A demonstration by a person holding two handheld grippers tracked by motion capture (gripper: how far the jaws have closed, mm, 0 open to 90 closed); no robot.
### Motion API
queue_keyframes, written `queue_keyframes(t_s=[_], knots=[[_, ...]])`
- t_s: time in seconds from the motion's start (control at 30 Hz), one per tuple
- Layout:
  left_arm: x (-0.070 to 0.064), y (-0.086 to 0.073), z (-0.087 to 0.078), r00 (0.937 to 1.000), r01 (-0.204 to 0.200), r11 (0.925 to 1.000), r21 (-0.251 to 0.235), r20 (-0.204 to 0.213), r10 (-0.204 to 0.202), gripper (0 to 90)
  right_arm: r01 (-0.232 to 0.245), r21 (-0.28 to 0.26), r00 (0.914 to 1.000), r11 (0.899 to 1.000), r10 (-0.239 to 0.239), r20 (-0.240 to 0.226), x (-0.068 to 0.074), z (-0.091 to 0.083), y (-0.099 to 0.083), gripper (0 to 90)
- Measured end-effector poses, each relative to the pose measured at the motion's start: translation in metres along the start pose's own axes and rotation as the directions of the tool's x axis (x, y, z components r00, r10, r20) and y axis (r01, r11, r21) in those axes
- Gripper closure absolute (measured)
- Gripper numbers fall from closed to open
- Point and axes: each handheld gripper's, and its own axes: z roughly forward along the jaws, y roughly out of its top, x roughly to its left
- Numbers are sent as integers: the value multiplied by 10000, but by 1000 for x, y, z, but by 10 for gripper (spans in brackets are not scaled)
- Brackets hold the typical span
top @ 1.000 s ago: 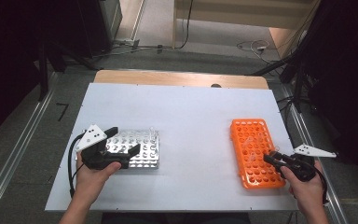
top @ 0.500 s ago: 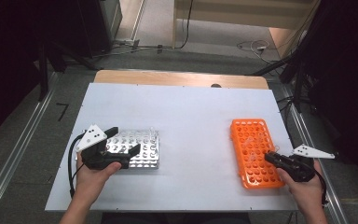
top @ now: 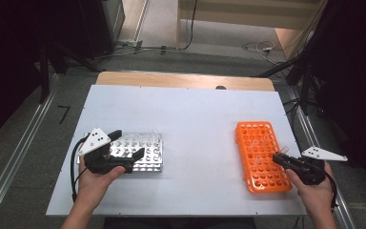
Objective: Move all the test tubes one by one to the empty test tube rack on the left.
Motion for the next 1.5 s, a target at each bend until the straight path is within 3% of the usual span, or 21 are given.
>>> queue_keyframes(t_s=[0.33, 1.03, 1.2, 1.5], knots=[[-3, 0, 2, 9999, -83, 9999, 59, 113, 82, 4, -56, -663, 10000, 9978, 53, -51, 7, -16, 14, 741], [-11, 1, 6, 9989, -296, 9994, 203, 377, 289, 15, 656, -1540, 9958, 9859, -746, -532, 56, -27, 50, 741], [-14, 2, 8, 9981, -361, 9991, 234, 511, 349, 21, 915, -1701, 9909, 9812, -1066, -822, 71, -24, 57, 741], [-23, 3, 12, 9956, -460, 9986, 248, 833, 438, 27, 1342, -1482, 9767, 9798, -1560, -1472, 100, -5, 63, 741]])
